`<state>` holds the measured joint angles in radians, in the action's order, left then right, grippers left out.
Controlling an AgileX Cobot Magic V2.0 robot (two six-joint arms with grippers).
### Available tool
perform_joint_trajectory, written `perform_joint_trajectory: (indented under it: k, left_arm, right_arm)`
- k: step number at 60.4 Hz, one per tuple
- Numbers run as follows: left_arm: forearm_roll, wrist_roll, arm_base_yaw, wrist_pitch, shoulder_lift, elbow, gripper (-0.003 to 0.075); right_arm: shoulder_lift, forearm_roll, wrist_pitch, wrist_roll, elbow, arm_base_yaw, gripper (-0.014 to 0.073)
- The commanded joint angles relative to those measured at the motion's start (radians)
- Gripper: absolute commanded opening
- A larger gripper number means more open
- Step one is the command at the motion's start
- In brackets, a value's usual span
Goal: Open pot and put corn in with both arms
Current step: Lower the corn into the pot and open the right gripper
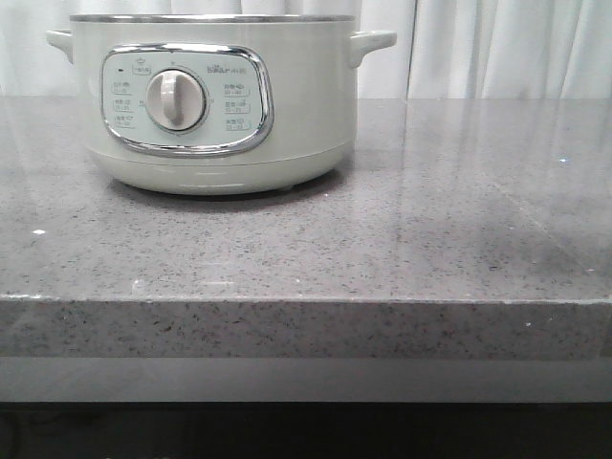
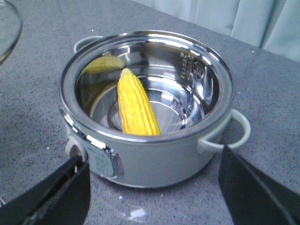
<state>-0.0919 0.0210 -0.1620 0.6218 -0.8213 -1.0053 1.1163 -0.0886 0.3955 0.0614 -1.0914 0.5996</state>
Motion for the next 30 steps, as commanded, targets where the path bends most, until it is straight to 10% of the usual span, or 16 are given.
perform_joint_trajectory:
  k: [1, 30]
  left_arm:
    - [-0.007, 0.000, 0.002, -0.150, 0.013, -0.040, 0.0274]
    - [-0.007, 0.000, 0.002, -0.150, 0.013, -0.040, 0.0274]
  right_arm:
    - [-0.101, 0.007, -0.094, -0.001, 0.060, -0.004, 0.0583]
    - [-0.405, 0.007, -0.092, -0.001, 0.312, -0.004, 0.0583]
